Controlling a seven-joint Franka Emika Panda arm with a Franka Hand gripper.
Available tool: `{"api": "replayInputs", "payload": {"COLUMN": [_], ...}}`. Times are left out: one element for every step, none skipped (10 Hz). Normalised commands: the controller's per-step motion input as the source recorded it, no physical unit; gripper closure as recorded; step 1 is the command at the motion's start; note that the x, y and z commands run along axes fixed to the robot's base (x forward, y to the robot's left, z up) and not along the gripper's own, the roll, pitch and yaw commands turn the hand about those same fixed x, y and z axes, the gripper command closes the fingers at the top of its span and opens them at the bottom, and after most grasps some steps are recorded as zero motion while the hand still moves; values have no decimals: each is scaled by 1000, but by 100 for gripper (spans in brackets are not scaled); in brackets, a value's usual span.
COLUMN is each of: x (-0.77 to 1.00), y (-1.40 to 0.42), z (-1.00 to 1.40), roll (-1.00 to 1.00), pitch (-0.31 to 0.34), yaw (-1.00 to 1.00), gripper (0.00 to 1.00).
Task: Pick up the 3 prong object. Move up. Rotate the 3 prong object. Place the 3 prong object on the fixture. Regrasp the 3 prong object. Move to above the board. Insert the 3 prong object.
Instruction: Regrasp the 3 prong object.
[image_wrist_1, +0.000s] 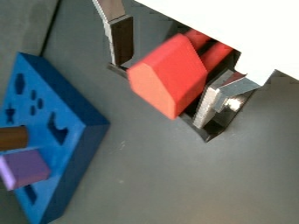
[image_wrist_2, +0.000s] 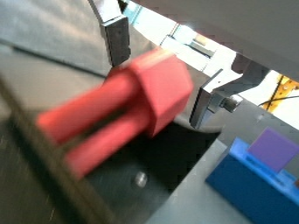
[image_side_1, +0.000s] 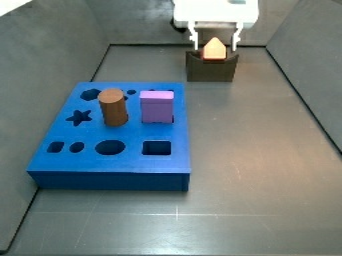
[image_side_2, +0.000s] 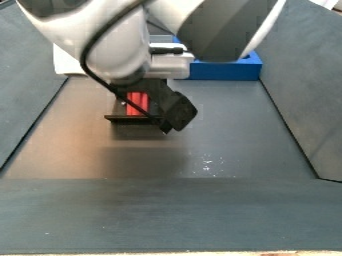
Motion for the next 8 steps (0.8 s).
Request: {"api": "replayInputs", "payload": {"x": [-26, -32, -39, -37, -29, -22, -22, -105], "y": [4, 2, 4, 6, 10, 12, 11, -769], "z": [1000, 1000, 1000, 912, 673, 487, 237, 719], "roll": [54, 58, 57, 52, 43, 41, 40, 1000], "pitch": [-21, -10, 18, 35, 67, 84, 96, 76], "yaw": [9, 22, 32, 35, 27, 16, 0, 30], "gripper": [0, 0, 0, 0, 0, 0, 0, 0]}}
